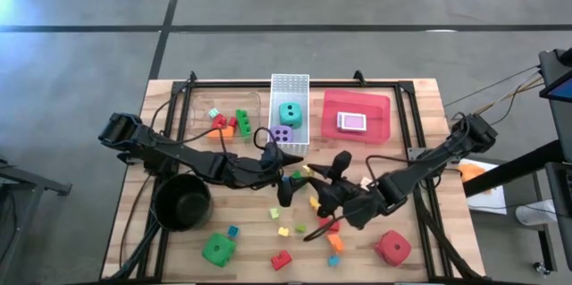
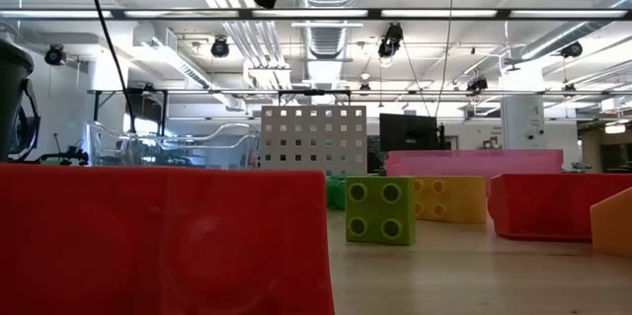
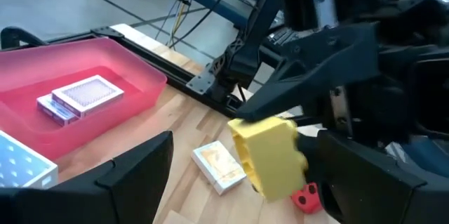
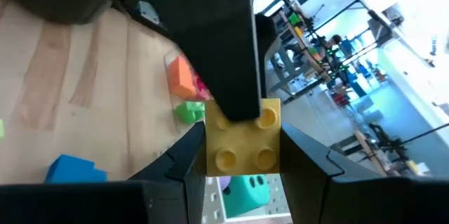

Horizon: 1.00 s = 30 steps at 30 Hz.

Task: Pick & Place Toys
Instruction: Put the light yellow game piece into the transparent bin

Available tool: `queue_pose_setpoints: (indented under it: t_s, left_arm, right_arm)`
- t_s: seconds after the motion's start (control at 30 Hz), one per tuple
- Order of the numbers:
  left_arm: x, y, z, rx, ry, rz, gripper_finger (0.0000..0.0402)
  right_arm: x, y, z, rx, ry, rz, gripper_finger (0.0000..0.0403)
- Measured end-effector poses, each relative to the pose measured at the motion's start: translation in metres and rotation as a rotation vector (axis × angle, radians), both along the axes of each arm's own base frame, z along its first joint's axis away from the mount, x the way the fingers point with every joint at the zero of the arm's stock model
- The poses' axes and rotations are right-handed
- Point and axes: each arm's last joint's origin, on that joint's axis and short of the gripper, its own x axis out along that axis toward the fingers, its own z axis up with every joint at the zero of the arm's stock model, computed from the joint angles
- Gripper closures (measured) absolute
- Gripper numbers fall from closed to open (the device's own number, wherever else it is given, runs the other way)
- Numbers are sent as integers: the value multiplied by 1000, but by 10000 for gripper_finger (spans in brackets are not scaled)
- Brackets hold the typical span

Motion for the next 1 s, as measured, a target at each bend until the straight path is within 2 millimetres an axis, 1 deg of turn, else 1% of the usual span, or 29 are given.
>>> queue_pose_setpoints:
  t_s: [0.27,0.5,0.6,0.67,0.73,0.93,1.0]
  left_arm:
    - [0,0,-1,1,4,0,51]
    - [0,0,-1,5,6,-1,51]
    - [0,0,-1,6,6,-1,61]
    - [0,0,-1,13,7,-2,84]
    - [0,0,-1,28,10,-5,118]
    - [0,1,0,34,7,-10,253]
    - [0,1,0,20,3,-5,292]
  right_arm:
    - [18,8,4,-79,42,14,274]
    - [19,9,9,-78,34,12,274]
    - [19,9,8,-79,35,13,274]
    - [19,9,8,-84,40,14,274]
    - [20,8,7,-93,46,15,274]
    - [20,6,6,-99,55,8,274]
    - [20,6,6,-115,63,3,274]
